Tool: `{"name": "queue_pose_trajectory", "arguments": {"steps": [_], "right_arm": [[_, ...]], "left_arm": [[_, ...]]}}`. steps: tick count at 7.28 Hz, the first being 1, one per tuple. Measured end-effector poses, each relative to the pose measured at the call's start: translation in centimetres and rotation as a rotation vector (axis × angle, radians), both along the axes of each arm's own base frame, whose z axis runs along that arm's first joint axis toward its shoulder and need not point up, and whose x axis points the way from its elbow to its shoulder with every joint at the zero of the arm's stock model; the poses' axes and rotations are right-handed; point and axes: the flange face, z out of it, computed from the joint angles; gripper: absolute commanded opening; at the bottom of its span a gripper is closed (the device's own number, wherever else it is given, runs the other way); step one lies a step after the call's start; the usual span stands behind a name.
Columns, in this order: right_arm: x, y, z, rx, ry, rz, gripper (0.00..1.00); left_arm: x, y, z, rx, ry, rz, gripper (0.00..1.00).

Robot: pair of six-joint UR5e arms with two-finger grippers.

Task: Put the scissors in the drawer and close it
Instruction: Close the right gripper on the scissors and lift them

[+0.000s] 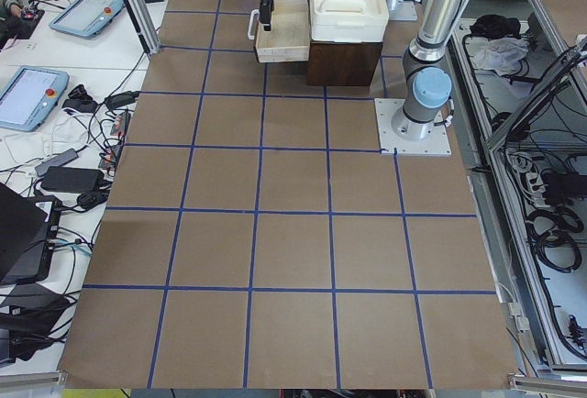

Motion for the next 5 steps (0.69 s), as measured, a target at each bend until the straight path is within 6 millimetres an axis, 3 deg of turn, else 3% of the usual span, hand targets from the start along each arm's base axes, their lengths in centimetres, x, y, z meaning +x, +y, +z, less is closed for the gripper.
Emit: {"name": "queue_pose_trajectory", "arguments": {"steps": [2,3,4,5], "right_arm": [[0.1,0.03,-0.29,0.008,-0.004,-0.002,0.68],[0.1,0.09,-0.36,0.013,-0.004,-0.004,0.5],[0.08,0.14,-0.41,0.018,-0.001,-0.005,0.17],[0.05,0.17,-0.43,0.021,0.003,-0.005,0.02]], "left_arm": [[0.06,-0.02,0.0,0.0,-0.001,0.001,1.0],[0.06,-0.04,-0.03,0.001,0.0,0.001,1.0],[0.06,-0.04,-0.04,0.001,0.0,0.001,1.0],[0.06,-0.04,-0.03,0.0,0.0,0.001,1.0]]}}
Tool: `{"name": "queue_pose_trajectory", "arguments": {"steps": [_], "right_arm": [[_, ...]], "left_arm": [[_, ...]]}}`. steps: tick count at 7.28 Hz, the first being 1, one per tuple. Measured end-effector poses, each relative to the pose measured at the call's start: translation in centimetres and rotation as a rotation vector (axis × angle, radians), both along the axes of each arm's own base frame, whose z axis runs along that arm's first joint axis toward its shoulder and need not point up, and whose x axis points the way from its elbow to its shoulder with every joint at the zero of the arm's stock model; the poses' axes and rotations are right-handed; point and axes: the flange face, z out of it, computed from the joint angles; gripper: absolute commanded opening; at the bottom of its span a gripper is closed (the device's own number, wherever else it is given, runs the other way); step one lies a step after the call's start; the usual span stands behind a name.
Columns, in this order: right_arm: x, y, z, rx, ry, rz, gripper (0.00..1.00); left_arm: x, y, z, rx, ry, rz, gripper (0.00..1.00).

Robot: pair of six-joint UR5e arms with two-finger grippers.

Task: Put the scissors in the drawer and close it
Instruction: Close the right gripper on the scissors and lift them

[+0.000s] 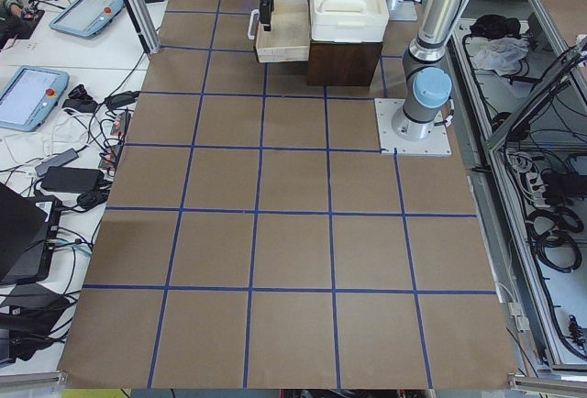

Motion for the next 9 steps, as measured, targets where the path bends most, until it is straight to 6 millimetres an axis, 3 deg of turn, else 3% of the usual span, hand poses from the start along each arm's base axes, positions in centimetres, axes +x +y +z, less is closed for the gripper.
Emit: {"name": "queue_pose_trajectory", "arguments": {"steps": [3,5,7,9], "right_arm": [[0.1,0.0,0.3,0.002,0.012,0.009,0.0],[0.4,0.1,1.6,0.003,0.043,0.011,0.0],[0.8,0.4,4.3,-0.011,0.057,0.009,0.0],[3.6,1.1,8.9,-0.005,0.033,0.004,0.0]], "left_arm": [[0.0,0.0,0.0,-0.001,0.001,0.001,1.0],[0.0,0.0,0.0,-0.001,0.002,0.001,1.0],[0.0,0.0,0.0,-0.001,0.002,0.001,1.0],[0.0,0.0,0.1,-0.001,0.001,0.0,1.0]]}}
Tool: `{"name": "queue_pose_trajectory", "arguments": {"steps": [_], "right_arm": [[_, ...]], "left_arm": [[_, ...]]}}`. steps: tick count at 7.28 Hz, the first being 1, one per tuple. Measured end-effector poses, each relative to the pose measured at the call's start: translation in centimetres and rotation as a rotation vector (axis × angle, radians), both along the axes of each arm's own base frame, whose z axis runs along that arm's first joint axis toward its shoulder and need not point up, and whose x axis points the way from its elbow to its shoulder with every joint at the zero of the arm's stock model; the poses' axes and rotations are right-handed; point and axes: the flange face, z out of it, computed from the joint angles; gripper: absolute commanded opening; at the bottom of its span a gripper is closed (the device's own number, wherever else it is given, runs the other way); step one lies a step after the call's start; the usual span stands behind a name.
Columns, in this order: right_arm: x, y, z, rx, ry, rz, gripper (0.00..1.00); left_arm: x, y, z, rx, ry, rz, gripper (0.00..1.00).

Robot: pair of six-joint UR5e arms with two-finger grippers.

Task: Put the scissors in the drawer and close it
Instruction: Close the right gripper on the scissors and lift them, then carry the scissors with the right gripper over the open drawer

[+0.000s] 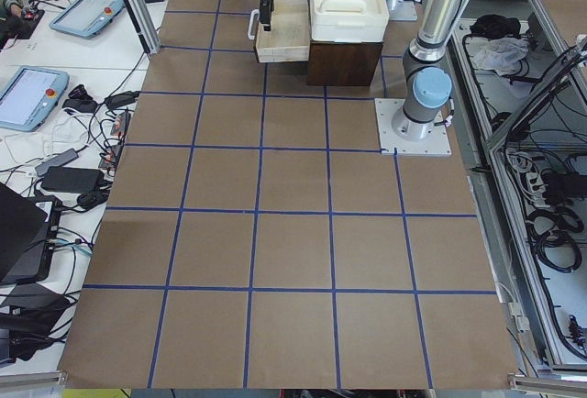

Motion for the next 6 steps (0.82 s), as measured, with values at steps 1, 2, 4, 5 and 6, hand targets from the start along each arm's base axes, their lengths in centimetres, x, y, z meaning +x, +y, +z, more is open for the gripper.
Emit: {"name": "queue_pose_trajectory", "arguments": {"steps": [1,2,4,5,6], "right_arm": [[3.1,0.5,2.6,0.022,-0.018,-0.023,0.0],[7.0,1.1,5.2,0.049,-0.032,-0.047,0.0],[15.4,3.1,10.0,0.094,-0.046,-0.104,0.0],[19.8,4.4,11.8,0.119,-0.034,-0.136,0.0],[24.3,5.6,13.1,0.136,-0.009,-0.17,0.0]], "left_arm": [[0.0,0.0,0.1,-0.001,-0.001,0.0,1.0],[0.1,0.1,0.1,-0.001,-0.002,0.0,1.0],[0.0,0.1,0.1,-0.001,-0.002,0.0,1.0],[0.1,0.1,0.1,0.001,-0.001,0.0,1.0],[0.1,0.0,0.0,0.002,-0.001,0.001,1.0]]}}
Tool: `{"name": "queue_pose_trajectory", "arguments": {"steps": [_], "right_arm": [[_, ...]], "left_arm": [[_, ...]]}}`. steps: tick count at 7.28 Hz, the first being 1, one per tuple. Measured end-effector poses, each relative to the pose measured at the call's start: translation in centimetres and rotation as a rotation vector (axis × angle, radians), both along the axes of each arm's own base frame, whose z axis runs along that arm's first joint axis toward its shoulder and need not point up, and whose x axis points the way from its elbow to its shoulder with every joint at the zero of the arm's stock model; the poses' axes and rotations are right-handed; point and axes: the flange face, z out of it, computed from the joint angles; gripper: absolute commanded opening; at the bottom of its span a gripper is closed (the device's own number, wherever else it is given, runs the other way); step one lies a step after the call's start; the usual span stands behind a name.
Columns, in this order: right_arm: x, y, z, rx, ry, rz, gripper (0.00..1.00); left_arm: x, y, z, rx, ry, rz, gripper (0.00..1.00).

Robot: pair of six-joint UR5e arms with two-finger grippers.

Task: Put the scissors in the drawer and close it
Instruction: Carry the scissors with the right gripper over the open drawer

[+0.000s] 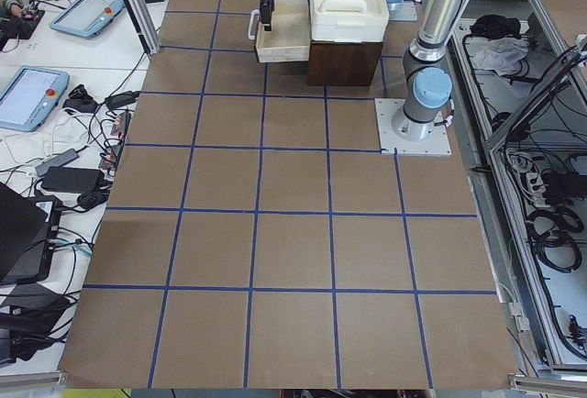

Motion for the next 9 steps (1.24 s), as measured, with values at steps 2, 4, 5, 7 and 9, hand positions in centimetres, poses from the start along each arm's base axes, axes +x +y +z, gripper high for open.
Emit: {"name": "queue_pose_trajectory", "arguments": {"steps": [2,4,5,7,9], "right_arm": [[9.5,2.6,1.0,0.016,0.026,-0.017,0.0],[18.7,5.8,1.3,0.012,0.026,-0.054,0.0],[22.3,7.3,1.2,0.013,0.026,-0.062,0.0],[26.9,9.9,0.1,0.023,0.032,-0.035,0.0],[29.4,11.1,-2.0,0.027,0.033,-0.014,0.0]], "left_arm": [[0.0,0.1,0.3,-0.006,0.001,0.001,1.0],[0.0,0.0,0.2,-0.005,0.007,0.003,1.0],[0.0,0.0,0.1,-0.005,0.011,0.004,1.0],[0.3,-0.2,0.1,-0.005,0.016,0.012,1.0],[0.4,-0.1,0.3,-0.008,0.017,0.043,1.0]]}}
